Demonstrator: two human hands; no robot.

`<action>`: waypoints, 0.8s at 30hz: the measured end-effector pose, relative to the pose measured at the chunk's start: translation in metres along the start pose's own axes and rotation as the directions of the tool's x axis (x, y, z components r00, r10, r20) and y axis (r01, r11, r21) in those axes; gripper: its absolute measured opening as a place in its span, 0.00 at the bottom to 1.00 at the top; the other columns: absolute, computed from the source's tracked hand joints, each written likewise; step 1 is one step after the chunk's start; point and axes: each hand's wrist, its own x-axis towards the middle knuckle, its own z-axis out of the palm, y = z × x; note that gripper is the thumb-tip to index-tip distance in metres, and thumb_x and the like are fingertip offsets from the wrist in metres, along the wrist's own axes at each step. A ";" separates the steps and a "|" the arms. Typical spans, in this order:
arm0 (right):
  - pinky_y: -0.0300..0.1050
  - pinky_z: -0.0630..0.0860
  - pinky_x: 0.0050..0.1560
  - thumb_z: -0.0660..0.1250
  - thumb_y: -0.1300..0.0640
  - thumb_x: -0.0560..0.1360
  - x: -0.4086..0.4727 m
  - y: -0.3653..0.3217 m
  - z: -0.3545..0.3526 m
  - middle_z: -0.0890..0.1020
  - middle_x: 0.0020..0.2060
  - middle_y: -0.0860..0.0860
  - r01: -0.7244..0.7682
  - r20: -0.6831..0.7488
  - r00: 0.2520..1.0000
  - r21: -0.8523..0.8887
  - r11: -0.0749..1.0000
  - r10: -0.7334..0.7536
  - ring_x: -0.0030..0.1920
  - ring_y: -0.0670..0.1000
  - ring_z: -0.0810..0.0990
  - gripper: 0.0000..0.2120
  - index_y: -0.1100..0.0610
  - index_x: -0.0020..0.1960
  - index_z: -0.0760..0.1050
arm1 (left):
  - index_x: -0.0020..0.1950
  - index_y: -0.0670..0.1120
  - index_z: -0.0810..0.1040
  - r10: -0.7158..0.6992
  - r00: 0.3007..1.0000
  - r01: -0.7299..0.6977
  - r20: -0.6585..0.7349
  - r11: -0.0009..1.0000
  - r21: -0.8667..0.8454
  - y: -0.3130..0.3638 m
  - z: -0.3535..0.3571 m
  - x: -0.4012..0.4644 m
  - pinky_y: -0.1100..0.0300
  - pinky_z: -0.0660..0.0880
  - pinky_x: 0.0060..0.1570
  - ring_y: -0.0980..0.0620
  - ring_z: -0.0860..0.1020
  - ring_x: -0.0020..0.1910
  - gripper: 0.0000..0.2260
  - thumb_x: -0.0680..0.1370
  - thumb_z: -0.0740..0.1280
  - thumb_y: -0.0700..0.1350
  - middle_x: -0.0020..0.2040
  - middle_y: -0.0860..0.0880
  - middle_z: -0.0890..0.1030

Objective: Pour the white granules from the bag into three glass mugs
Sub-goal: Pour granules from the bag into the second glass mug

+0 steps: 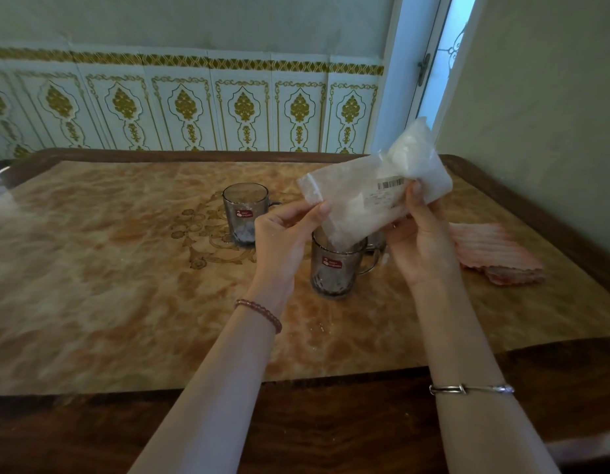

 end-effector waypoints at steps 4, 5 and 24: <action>0.61 0.74 0.64 0.81 0.54 0.61 -0.002 0.006 0.006 0.71 0.70 0.61 -0.014 -0.033 0.999 0.023 1.000 0.015 0.68 0.59 0.73 0.48 0.60 0.75 0.62 | 0.47 0.38 0.84 -0.003 0.999 0.001 0.036 0.999 0.040 -0.002 0.006 -0.004 0.67 0.76 0.43 0.58 0.82 0.42 0.08 0.71 0.75 0.40 0.40 0.49 0.85; 0.60 0.75 0.62 0.80 0.54 0.61 -0.002 0.007 0.007 0.72 0.70 0.61 -0.022 -0.043 0.999 0.022 1.000 0.023 0.68 0.59 0.74 0.47 0.60 0.75 0.63 | 0.46 0.39 0.84 -0.004 0.999 0.002 0.041 0.999 0.047 -0.003 0.007 -0.005 0.67 0.76 0.43 0.59 0.82 0.42 0.07 0.71 0.75 0.40 0.39 0.51 0.85; 0.60 0.74 0.64 0.79 0.53 0.63 -0.004 0.009 0.009 0.72 0.68 0.64 0.019 -0.017 1.000 -0.007 1.000 -0.019 0.68 0.61 0.73 0.46 0.65 0.74 0.62 | 0.45 0.41 0.84 -0.027 0.999 0.025 0.030 0.998 0.053 -0.002 0.008 -0.008 0.67 0.77 0.43 0.56 0.81 0.41 0.05 0.70 0.75 0.41 0.40 0.48 0.84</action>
